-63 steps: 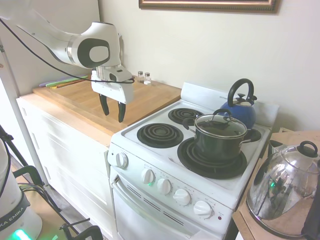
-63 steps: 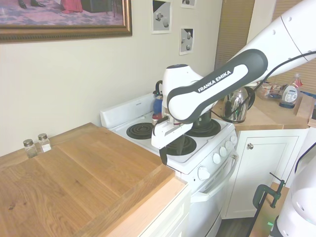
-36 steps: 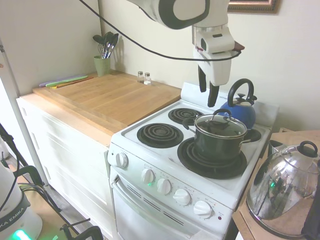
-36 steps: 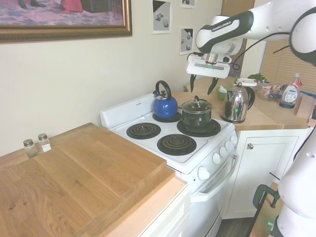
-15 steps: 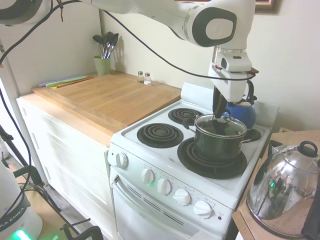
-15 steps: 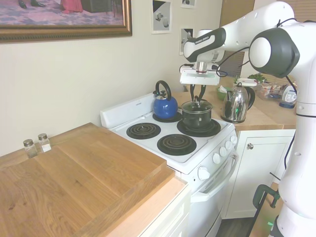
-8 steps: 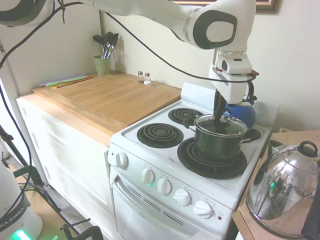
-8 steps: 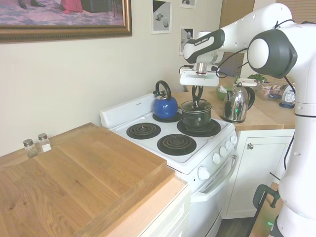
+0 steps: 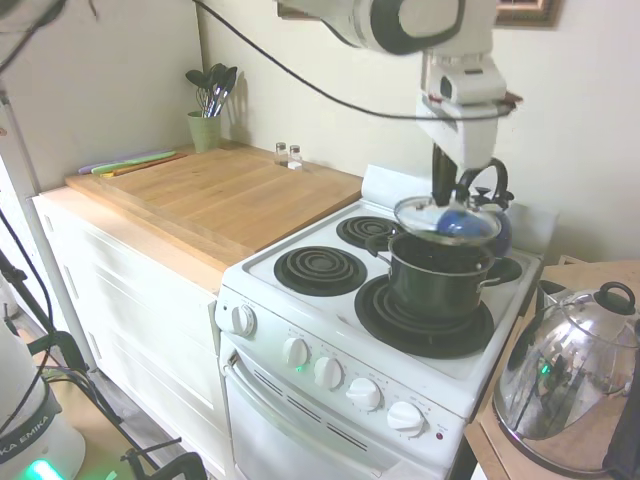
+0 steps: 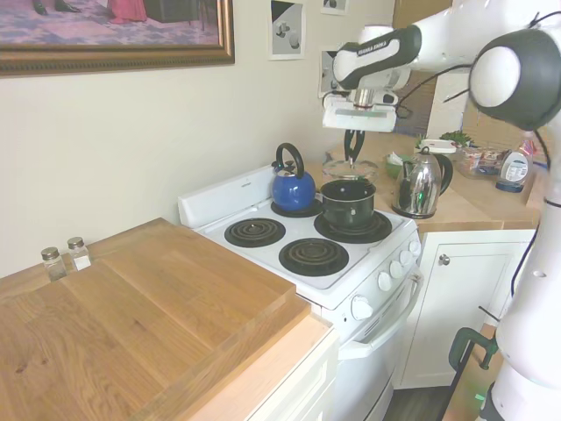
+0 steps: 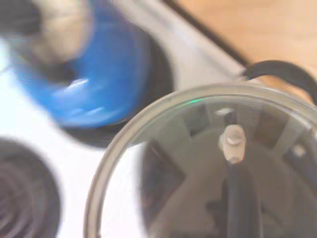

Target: Uncover the lid of the pot

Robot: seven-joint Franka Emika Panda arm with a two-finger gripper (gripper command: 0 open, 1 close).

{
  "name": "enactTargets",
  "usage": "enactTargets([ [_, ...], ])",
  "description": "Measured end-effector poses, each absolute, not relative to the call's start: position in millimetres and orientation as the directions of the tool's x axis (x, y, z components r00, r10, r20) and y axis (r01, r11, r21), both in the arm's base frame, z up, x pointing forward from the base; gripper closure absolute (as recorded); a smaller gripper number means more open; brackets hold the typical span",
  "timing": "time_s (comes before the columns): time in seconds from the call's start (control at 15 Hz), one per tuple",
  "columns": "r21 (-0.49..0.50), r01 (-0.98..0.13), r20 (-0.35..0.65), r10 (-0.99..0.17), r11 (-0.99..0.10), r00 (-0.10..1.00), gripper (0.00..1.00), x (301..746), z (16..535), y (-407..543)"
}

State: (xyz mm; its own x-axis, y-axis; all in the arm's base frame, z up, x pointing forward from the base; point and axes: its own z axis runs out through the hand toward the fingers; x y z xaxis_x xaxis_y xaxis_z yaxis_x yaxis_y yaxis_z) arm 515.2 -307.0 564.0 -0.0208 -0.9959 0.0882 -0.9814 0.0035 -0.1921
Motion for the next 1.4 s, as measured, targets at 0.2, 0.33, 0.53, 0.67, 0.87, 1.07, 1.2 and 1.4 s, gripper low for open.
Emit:
enactTargets([
  [0.2,-0.233,-0.952,0.135,-0.976,-0.198,0.17,1.0,522,607,-158],
  [0.33,-0.244,-0.905,0.148,-0.936,-0.348,0.319,1.0,513,615,-18],
  [0.53,-0.263,-0.827,0.188,-0.867,-0.496,0.461,1.0,501,602,145],
  [0.67,-0.23,-0.82,0.196,-0.85,-0.524,0.488,1.0,522,570,188],
  [0.87,-0.171,-0.817,0.194,-0.832,-0.55,0.52,1.0,571,510,218],
  [1.07,-0.127,-0.816,0.177,-0.822,-0.564,0.541,1.0,596,462,240],
  [1.2,-0.11,-0.819,0.174,-0.823,-0.563,0.541,1.0,603,448,241],
  [1.4,-0.079,-0.825,0.177,-0.822,-0.56,0.541,1.0,607,430,238],
])
